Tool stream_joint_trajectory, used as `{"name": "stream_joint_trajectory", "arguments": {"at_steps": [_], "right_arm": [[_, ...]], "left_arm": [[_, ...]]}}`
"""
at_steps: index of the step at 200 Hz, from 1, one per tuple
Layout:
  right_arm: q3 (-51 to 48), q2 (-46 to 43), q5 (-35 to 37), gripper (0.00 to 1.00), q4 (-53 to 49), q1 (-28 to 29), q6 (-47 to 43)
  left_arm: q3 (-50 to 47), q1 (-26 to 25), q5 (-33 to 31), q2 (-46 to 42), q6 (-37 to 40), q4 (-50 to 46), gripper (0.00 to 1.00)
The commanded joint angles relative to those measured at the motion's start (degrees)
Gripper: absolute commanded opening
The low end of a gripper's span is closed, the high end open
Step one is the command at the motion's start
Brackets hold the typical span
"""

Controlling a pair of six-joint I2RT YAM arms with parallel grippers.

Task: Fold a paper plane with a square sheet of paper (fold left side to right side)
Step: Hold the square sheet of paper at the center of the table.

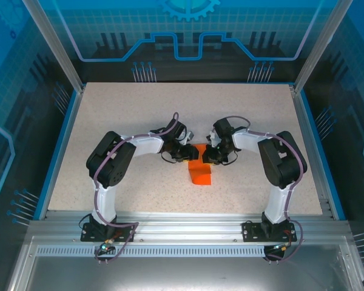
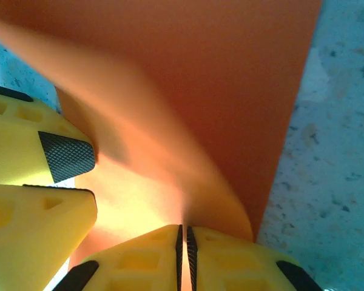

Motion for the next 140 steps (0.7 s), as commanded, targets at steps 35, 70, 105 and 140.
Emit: {"name": "stream_joint_trajectory", "arguments": {"at_steps": [35, 70, 105, 140], "right_arm": [[-0.84, 4.98, 4.91, 0.14, -3.63, 0.77, 1.23], [-0.83, 5.23, 4.87, 0.14, -3.62, 0.77, 1.56], [-0.89, 5.0, 5.07, 0.14, -3.73, 0.77, 1.73], [-1.1, 5.11, 5.07, 0.14, -3.98, 0.77, 1.65]], "left_arm": [[-2.08, -0.73, -0.77, -9.13, 1.13, -2.54, 0.46], [-9.19, -0.81, 4.29, -13.28, -2.02, 4.68, 0.44], [-12.5, -0.91, 6.29, -11.2, -4.56, 10.31, 0.41], [-11.16, -2.09, 7.31, -8.2, -4.43, 10.42, 0.41]]}}
